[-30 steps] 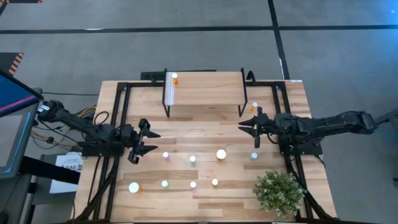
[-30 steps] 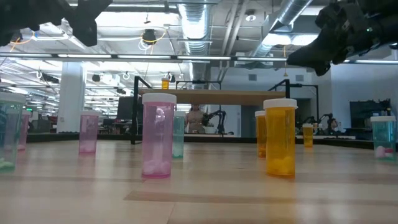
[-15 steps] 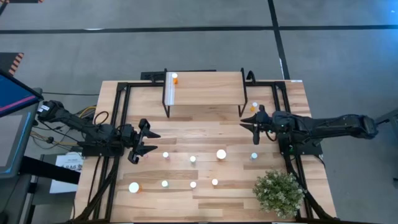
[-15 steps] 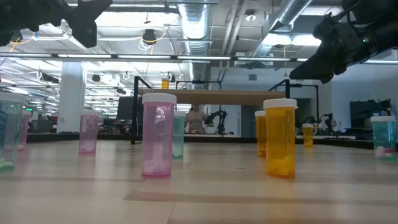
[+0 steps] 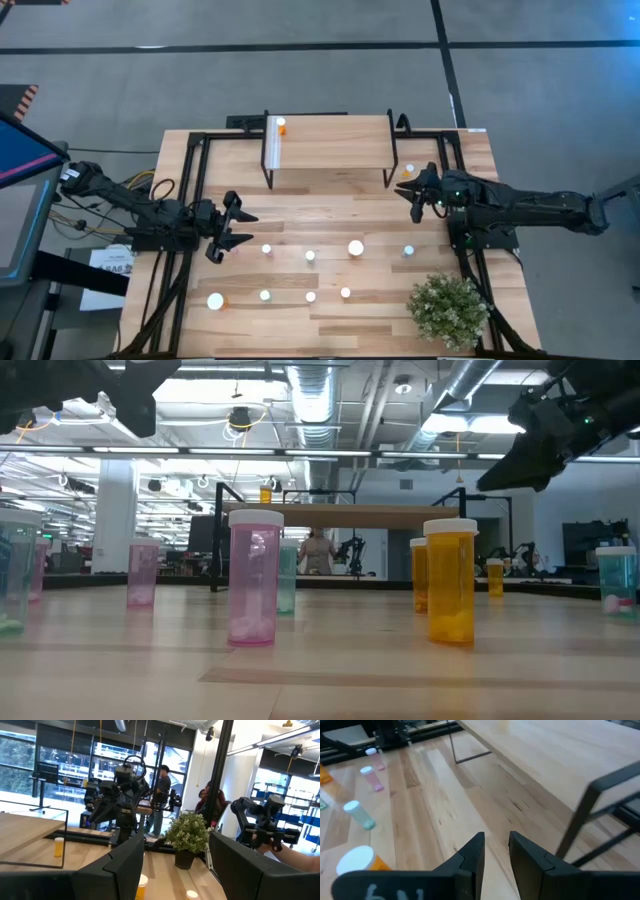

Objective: Pick and place medicine bottles onto shelf by color
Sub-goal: Put the top small orange pill bottle on the shelf

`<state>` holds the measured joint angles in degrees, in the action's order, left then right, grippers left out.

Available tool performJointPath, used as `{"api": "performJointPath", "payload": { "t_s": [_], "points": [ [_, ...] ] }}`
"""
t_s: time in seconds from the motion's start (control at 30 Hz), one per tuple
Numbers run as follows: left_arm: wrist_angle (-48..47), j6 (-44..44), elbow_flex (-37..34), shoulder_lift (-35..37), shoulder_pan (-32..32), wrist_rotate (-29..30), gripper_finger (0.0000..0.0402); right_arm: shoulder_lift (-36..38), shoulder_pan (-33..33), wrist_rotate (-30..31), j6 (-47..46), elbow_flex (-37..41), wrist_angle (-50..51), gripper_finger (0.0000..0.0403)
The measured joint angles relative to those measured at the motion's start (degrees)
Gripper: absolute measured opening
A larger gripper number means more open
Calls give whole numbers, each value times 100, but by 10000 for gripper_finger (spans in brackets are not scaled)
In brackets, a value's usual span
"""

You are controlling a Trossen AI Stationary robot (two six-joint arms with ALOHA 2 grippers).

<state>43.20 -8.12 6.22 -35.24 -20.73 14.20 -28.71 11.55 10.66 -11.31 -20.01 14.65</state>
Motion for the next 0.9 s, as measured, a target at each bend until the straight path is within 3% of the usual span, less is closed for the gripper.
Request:
{"api": "performJointPath", "payload": {
  "t_s": [0.33,0.67,0.9],
  "points": [
    [2,-11,0,0,2,21,212,258,185,36,-338,-254,1014,113],
    [72,2,0,2,4,359,212,253,642,938,-1124,-254,1397,113],
    [82,-13,0,2,2,364,212,193,1036,1035,-1180,-254,1422,134]
  ]
}}
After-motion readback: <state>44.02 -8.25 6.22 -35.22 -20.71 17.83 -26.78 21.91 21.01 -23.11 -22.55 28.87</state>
